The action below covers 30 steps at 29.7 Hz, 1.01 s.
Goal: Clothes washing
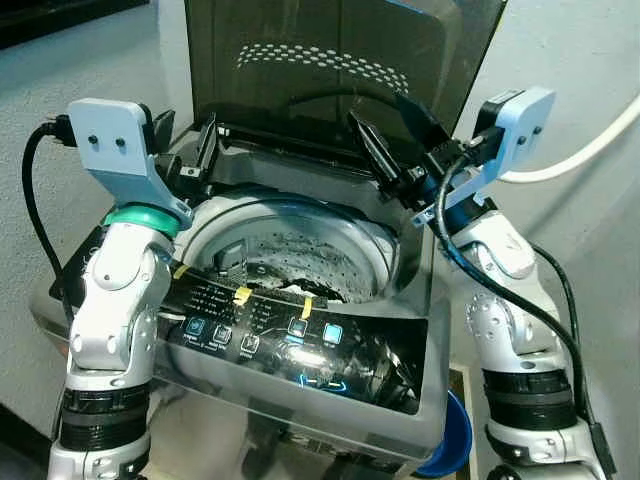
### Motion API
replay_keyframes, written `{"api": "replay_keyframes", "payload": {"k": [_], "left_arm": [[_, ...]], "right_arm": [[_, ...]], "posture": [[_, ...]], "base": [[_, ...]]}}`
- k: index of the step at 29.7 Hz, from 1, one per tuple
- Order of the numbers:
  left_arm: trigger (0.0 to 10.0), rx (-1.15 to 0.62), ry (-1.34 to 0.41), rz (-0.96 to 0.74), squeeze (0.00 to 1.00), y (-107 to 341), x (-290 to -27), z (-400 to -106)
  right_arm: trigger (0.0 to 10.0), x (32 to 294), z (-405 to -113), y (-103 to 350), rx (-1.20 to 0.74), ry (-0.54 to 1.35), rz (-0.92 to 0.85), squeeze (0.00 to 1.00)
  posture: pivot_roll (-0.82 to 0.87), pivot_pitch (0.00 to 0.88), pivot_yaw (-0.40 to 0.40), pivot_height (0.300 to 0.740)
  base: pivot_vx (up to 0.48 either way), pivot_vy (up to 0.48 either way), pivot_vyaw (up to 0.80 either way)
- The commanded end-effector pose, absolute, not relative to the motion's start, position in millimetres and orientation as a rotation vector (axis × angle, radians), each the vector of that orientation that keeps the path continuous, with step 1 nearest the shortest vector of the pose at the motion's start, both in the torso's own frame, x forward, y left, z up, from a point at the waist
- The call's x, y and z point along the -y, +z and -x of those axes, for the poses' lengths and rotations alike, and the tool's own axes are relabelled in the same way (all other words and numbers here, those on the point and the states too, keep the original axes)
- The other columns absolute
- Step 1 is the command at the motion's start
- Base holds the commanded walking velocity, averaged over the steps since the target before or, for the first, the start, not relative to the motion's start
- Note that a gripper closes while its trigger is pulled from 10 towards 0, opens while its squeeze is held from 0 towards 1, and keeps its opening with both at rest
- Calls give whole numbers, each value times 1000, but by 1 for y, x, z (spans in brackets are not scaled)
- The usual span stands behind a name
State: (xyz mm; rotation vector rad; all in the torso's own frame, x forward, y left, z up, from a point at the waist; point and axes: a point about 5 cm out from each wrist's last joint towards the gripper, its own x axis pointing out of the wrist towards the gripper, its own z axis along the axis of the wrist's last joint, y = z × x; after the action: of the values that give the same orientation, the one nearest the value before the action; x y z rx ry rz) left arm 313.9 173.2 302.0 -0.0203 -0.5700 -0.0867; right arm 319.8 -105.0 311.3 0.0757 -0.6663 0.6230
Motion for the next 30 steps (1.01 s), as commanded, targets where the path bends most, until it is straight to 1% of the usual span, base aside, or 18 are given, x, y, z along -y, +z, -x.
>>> {"api": "replay_keyframes", "payload": {"k": [1,15,25,30], "left_arm": [[10000,584,-85,23,0,303,-171,-315],[10000,586,-90,25,0,304,-169,-318],[10000,590,-87,24,0,304,-170,-318],[10000,590,-83,24,0,304,-169,-319]], "right_arm": [[10000,109,-321,309,649,610,-67,0],[10000,114,-323,309,650,575,-82,0],[10000,114,-323,309,653,563,-41,0],[10000,114,-324,309,655,559,-13,0]], "posture": [[92,0,-44,740],[84,0,-38,740],[85,0,-37,740],[86,0,-37,740]], "base": [[-304,0,0],[-302,0,0],[-272,0,0],[0,0,686]]}}
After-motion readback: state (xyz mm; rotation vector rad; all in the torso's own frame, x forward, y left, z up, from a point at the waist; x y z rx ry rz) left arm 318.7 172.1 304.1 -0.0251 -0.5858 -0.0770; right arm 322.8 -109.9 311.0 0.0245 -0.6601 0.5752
